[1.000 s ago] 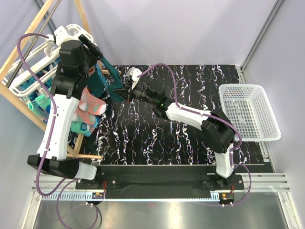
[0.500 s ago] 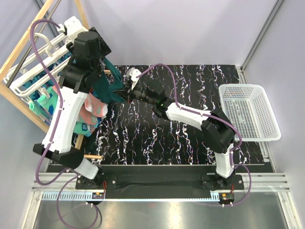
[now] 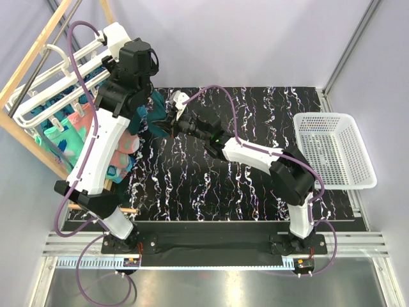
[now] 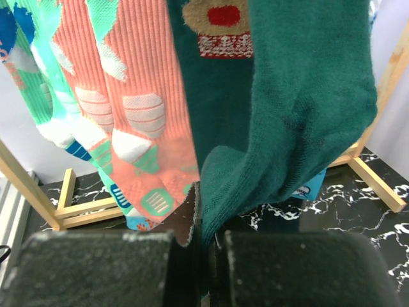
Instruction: Remove the socks clipped to the hanger
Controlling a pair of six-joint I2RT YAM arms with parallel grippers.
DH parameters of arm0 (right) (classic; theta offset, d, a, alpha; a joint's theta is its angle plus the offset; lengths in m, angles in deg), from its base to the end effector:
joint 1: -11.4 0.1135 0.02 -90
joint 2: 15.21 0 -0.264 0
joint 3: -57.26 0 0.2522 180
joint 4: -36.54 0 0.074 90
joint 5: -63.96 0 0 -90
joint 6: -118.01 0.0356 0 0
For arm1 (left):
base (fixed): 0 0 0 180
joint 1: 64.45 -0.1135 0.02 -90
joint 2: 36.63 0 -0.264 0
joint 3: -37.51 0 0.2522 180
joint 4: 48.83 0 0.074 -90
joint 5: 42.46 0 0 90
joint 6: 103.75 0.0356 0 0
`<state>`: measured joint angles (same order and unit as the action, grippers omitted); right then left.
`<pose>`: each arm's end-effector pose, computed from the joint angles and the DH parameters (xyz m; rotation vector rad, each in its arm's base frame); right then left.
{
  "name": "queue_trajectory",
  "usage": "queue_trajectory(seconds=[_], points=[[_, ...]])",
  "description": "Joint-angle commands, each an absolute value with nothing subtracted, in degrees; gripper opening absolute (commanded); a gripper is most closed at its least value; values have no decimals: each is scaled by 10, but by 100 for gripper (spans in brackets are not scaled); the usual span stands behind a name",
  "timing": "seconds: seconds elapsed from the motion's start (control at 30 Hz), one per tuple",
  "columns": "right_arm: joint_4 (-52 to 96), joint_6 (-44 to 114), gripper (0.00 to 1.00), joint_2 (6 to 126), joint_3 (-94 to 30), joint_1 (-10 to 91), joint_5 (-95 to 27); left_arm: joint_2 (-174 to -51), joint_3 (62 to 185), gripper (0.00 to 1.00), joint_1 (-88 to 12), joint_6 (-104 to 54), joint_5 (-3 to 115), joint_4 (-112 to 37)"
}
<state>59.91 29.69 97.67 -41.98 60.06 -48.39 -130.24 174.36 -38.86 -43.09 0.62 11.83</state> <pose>0.3023 0.3642 0.3153 -0.8900 1.1950 0.9912 0.2946 -0.1122 0.5203 -0.5948 1.6749 0.0786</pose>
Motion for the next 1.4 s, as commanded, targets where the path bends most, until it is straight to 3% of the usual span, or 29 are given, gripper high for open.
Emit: queue_trajectory(seconds=[0.0,0.57,1.07,1.27,1.37], points=[[617,283,0,939,-423,598,-468,-1295,1763,69,-389,-416,-27,84],[615,265,0,935,-415,597,-457,-1309,1748,63,-416,-434,-5,70],[616,265,0,934,-414,597,-455,-1302,1726,48,-420,-414,-1,28],[616,265,0,933,-414,597,-458,-1301,1722,30,-422,-406,0,14],[616,266,0,934,-414,597,-458,-1300,1721,11,-421,-403,3,11]])
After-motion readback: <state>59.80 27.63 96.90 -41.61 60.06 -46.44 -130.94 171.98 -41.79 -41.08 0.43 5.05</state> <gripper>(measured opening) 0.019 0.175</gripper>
